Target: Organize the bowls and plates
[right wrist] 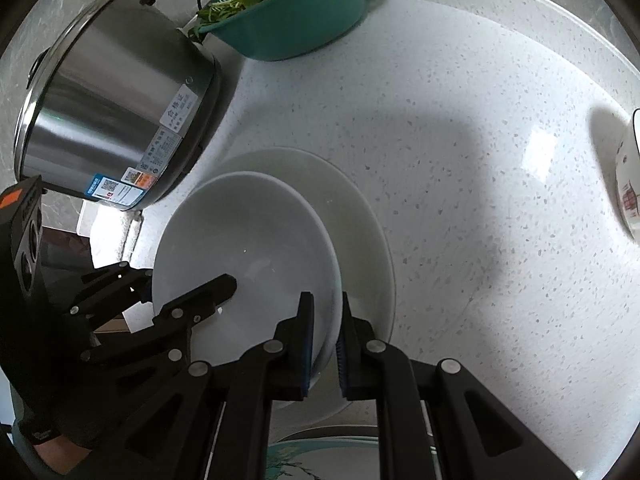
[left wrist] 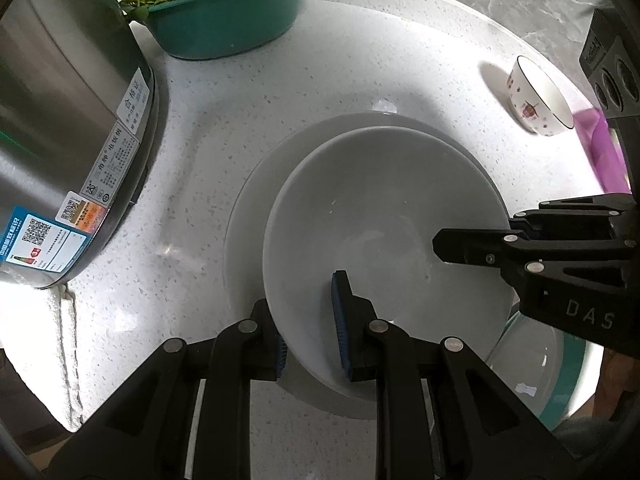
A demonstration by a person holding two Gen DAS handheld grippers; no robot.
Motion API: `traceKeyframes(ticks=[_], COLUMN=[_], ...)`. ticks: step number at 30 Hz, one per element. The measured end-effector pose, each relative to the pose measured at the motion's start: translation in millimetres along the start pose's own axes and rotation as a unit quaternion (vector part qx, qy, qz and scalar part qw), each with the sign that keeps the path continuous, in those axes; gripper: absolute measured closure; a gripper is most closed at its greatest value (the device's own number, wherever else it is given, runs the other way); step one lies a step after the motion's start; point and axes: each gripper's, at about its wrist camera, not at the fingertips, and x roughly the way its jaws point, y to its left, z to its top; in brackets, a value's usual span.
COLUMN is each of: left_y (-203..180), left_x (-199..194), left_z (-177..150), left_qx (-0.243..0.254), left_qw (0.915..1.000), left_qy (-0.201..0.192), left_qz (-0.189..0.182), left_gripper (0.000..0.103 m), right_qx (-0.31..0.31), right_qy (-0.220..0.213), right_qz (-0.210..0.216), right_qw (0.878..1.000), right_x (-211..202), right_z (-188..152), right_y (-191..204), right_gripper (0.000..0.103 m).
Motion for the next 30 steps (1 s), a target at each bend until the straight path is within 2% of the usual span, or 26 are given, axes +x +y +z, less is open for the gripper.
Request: traceKeyframes(ticks=[7, 16, 18, 20, 21, 25, 27, 30], left_y=[1.2, -1.5, -1.7, -4.9, -7.0, -17.8, -17.5, -8.7], left_x=[-1.4, -5.0, -5.9, -8.4, -10.0, -23.8, -30.1, -35.7], left_z=[-4.0, -16.0, -17.0, -19.0, -20.0, -17.9, -15.0, -14.6], left_qx=[-0.010, -0.012, -0.012, -0.007, -0.003, 0.019, 0.015, 0.000], left_qw=[0.9999, 0.9998, 0.9998, 0.9998, 0.9997, 0.9989, 0.9986, 0.9985], left_qy=[-0.012, -0.018, -0.018, -0.019, -0.022, -0.043, -0.051, -0.054], left_qz=[-0.001, 0.002, -0.001, -0.003, -0.004, -0.006, 0.000, -0.003], left_gripper=[0.084, 0.082, 0.079, 0.073, 0.063, 0.011, 0.000, 0.000], right_qx=[-0.024, -0.028, -0.026, -0.025, -0.023, -0.026, -0.026, -0.027], right_qy=[-0.007, -0.008, -0.006, -0.004, -0.004, 0.000, 0.001, 0.002], right_qz=[-0.029, -0.032, -0.031, -0.031, -0.031, -0.035, -0.035, -0.033], right_qw=[0.999, 0.999, 0.999, 0.999, 0.999, 0.999, 0.999, 0.999], right_x=[2.7, 7.2, 7.6, 6.4, 6.5, 6.4, 7.2, 5.4], right_z=[-2.5, 0.7, 1.9, 2.9, 3.4, 5.6, 6.8, 8.7], right_y=[8.3, 10.9, 9.8, 8.9, 8.7, 7.9, 7.6, 5.9], right_gripper=[0.091, 0.093, 0.094, 0.094, 0.095, 0.096, 0.097, 0.096])
